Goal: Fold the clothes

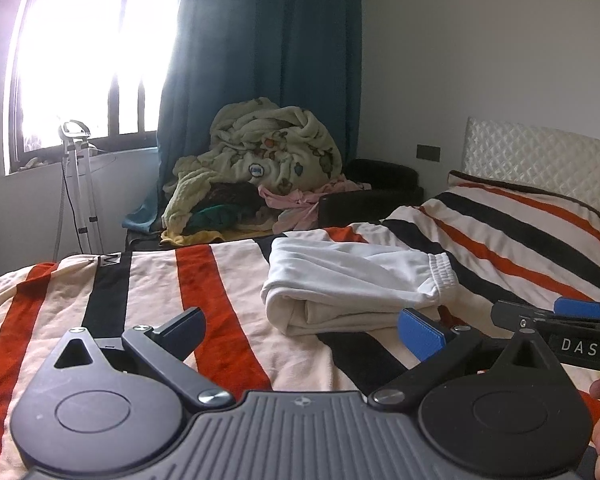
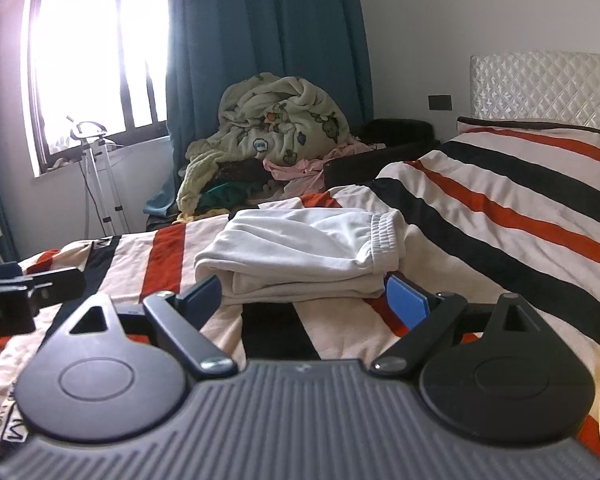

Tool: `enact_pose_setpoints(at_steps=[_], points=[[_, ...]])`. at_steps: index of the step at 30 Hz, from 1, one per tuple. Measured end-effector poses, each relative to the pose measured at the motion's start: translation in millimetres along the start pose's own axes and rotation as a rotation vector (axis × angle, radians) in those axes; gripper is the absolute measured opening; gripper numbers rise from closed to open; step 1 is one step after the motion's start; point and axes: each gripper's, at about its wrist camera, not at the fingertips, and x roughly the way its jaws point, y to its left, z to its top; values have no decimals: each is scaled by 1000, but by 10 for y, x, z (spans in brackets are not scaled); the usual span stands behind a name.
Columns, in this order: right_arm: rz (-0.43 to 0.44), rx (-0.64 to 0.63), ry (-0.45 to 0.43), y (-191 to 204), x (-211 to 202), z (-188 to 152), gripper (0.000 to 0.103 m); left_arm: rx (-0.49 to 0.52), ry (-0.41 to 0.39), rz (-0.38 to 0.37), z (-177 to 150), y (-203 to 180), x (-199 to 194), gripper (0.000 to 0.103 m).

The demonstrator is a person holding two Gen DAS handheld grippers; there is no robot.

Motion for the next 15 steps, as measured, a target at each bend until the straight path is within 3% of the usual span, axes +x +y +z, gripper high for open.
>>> enact_pose_setpoints(at_steps=[15], points=[[-12, -18, 9, 30, 14, 2, 91, 5, 2, -5, -2, -14, -47, 103]])
